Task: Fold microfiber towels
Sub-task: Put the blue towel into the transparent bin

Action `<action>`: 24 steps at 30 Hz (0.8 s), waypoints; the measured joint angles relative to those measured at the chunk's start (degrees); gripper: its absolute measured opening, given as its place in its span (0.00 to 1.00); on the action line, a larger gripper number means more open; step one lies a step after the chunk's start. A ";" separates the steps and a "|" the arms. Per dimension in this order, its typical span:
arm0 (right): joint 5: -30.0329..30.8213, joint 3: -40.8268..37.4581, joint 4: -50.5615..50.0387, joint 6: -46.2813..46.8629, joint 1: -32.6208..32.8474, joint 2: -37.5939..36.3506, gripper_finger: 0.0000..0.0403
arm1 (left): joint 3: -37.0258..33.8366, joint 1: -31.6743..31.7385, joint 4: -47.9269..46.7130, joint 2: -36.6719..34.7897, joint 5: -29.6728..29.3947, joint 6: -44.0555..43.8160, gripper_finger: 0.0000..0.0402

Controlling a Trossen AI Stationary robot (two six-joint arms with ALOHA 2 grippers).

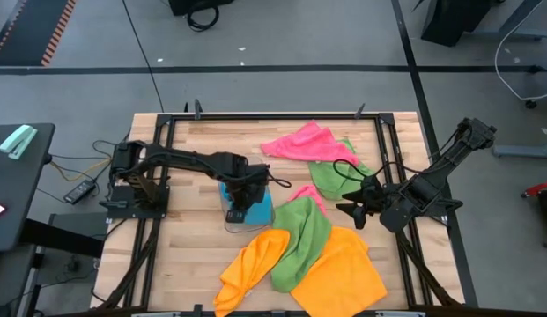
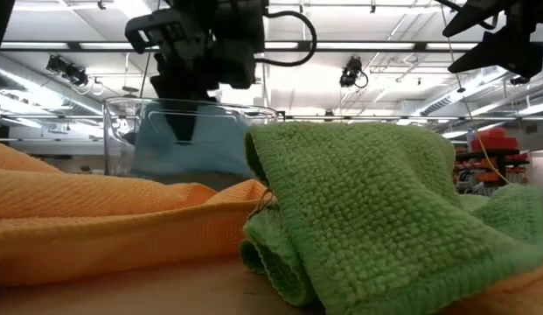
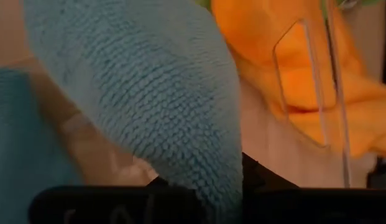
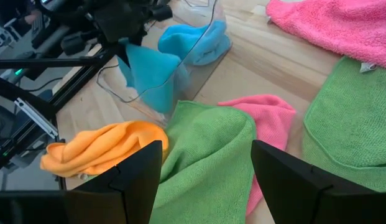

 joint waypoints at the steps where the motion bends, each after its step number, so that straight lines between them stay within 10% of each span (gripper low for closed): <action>1: 0.02 0.00 0.00 0.02 0.00 0.01 0.63 | -0.83 0.00 0.91 0.00 0.83 -0.56 0.10; 24: 0.02 0.00 0.06 0.86 0.02 0.01 0.63 | -9.96 -0.25 14.19 0.15 6.46 -7.56 0.09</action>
